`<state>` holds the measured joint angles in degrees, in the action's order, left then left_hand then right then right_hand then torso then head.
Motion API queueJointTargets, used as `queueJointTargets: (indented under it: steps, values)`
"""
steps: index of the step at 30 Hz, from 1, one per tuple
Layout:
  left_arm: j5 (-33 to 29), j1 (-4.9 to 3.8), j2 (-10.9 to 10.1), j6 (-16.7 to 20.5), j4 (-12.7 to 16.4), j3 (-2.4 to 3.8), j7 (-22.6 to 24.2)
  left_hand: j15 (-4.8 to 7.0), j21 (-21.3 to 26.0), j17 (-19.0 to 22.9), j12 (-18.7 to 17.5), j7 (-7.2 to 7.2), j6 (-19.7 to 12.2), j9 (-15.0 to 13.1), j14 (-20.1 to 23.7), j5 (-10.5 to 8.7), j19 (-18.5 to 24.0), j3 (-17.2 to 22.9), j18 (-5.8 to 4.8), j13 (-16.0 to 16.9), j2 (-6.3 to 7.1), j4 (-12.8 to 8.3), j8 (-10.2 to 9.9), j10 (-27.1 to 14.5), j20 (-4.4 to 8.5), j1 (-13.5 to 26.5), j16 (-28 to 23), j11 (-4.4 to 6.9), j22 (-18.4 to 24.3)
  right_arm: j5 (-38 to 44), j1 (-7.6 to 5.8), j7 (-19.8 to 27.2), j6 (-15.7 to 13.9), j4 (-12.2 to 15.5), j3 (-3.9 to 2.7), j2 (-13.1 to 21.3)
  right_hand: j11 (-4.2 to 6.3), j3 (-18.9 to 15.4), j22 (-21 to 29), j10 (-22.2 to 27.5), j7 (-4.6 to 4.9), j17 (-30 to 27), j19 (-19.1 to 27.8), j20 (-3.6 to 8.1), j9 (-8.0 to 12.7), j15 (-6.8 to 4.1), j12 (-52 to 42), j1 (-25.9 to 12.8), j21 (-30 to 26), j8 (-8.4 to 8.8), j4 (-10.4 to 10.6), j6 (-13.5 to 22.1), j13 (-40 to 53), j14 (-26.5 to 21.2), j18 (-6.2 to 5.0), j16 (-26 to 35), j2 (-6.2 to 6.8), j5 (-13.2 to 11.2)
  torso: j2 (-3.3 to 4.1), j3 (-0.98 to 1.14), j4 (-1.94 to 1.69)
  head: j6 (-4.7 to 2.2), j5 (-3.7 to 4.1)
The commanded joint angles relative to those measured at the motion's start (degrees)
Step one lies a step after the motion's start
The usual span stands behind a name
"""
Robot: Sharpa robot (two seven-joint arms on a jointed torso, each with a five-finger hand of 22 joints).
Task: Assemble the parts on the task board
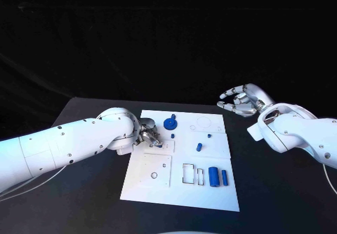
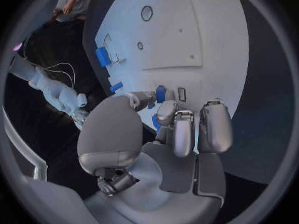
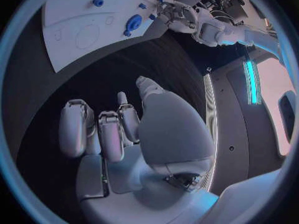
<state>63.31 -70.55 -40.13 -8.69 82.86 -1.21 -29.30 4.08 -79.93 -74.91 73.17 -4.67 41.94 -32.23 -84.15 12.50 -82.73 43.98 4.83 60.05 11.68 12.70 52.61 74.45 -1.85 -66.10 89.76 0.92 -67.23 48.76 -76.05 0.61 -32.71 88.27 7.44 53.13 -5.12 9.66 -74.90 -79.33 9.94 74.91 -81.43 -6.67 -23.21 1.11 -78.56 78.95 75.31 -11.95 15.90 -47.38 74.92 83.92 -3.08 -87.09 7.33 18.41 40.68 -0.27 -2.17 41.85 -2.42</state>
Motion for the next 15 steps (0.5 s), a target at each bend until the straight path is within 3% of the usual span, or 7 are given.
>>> queueJointTargets:
  steps: [1, 15]
  values:
    - [0.8, 0.04, 0.2, -2.1, 0.0, -0.01, 0.1, 0.33, -0.3, -15.0, 0.1, 1.05, 1.0, -5.0, -5.8, 0.31, 0.0, 9.7, -0.53, -0.1, -0.61, -9.9, 0.4, 0.2, 0.38, -0.1, 0.2, -0.07, 0.0, 0.2, 0.06, 0.3, 0.3, 0.0, 0.00, 0.0, 0.22, 0.0, -5.5, 0.2, -0.13, 6.5, 0.3, 0.00, 0.0, -0.46, 0.2, -0.7, -0.3, -0.28, 0.2, -0.4, 2.0, 4.0, -0.65, 0.3, -0.03, -0.4, 0.00, -0.02, 0.02, 0.03, -0.05]
    - [1.2, 0.04, 0.9, -1.9, -0.7, -0.03, 0.0, 0.35, -0.3, -14.9, 0.1, 1.07, 1.1, -5.0, -5.8, 0.53, 0.0, 9.8, -0.54, -0.1, -0.63, -9.9, 0.4, 0.2, 0.38, 0.0, 0.2, -0.05, -0.1, 0.2, 0.07, 0.3, 0.2, 0.1, 0.01, 0.1, 0.24, 0.1, -5.5, 0.2, -0.16, 6.4, 0.3, 0.01, 0.0, -0.48, 0.2, -0.8, -0.4, -0.38, 0.3, -0.4, 2.0, 4.0, -0.66, 0.3, -0.05, -0.5, 0.02, 0.01, 0.03, 0.14, -0.12]
